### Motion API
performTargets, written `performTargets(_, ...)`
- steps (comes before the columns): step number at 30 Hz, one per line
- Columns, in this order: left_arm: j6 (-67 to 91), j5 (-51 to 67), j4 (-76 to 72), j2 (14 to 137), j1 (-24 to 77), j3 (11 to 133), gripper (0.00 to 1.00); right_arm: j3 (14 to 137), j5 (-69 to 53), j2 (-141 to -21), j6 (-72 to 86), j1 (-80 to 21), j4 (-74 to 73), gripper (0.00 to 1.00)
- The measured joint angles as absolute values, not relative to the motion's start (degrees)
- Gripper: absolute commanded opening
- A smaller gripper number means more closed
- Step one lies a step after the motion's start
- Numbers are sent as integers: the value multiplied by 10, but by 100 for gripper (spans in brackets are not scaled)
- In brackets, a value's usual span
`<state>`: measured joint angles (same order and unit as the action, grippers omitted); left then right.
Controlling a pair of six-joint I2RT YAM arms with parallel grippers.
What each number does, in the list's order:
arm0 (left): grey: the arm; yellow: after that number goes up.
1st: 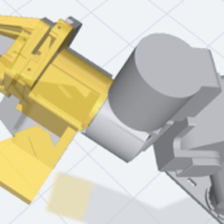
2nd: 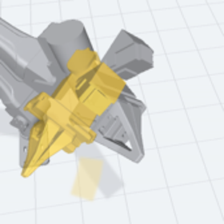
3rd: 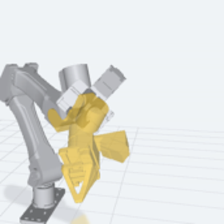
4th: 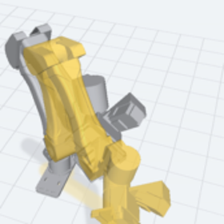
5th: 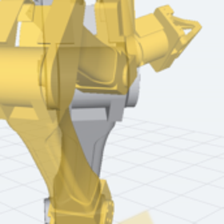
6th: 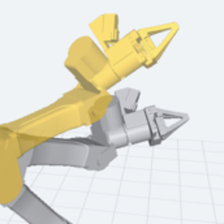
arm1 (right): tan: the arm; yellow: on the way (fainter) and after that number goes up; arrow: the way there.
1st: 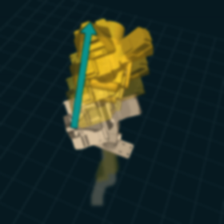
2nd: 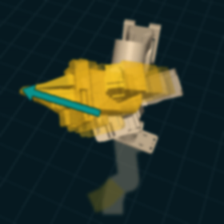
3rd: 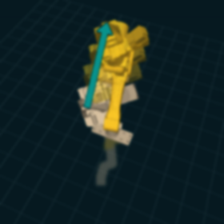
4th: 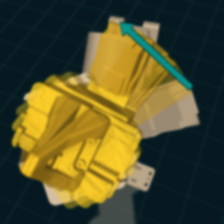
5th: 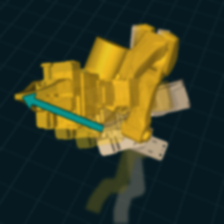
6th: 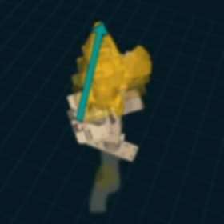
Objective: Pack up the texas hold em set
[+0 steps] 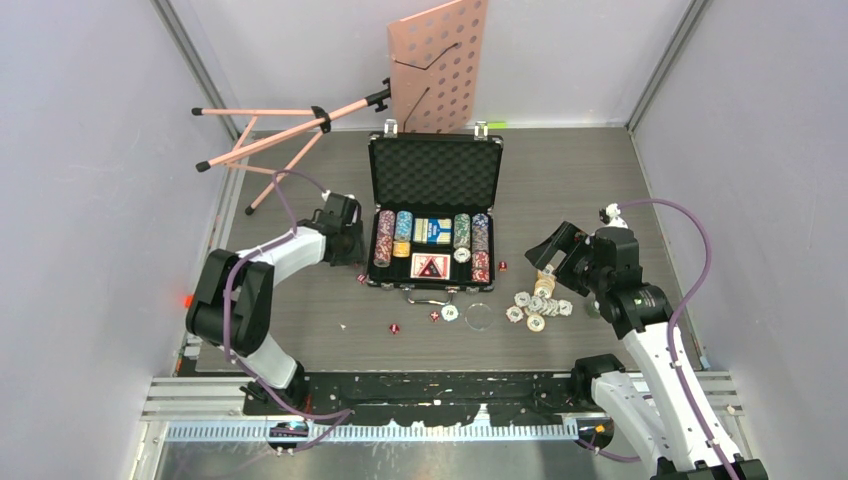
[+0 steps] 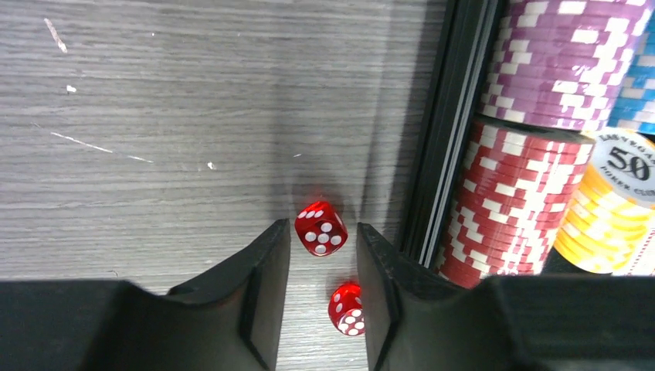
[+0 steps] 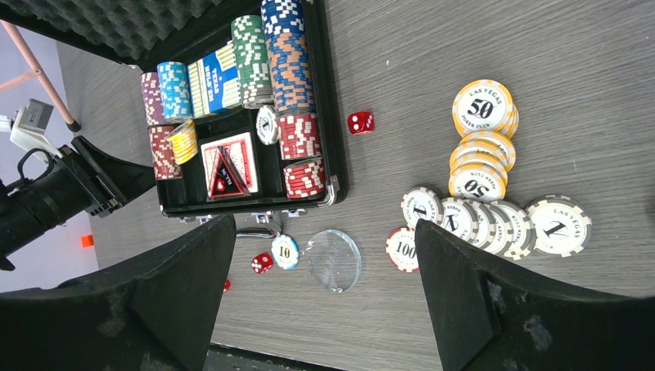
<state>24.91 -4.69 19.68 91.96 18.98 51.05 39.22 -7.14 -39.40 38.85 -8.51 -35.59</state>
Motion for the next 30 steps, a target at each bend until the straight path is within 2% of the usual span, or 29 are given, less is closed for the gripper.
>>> performTargets(2,249,-44,195,922,190,515,28,392,-71,-394,389,-85,-356,92)
performTargets(11,244,-39,196,924,190,528,17,392,-72,-396,387,-85,-356,92)
performTargets(19,235,-28,222,880,190,535,17,392,-72,-401,387,-85,-356,92)
performTargets(30,250,77,230,828,200,582,17,392,-72,-401,385,-85,-356,92)
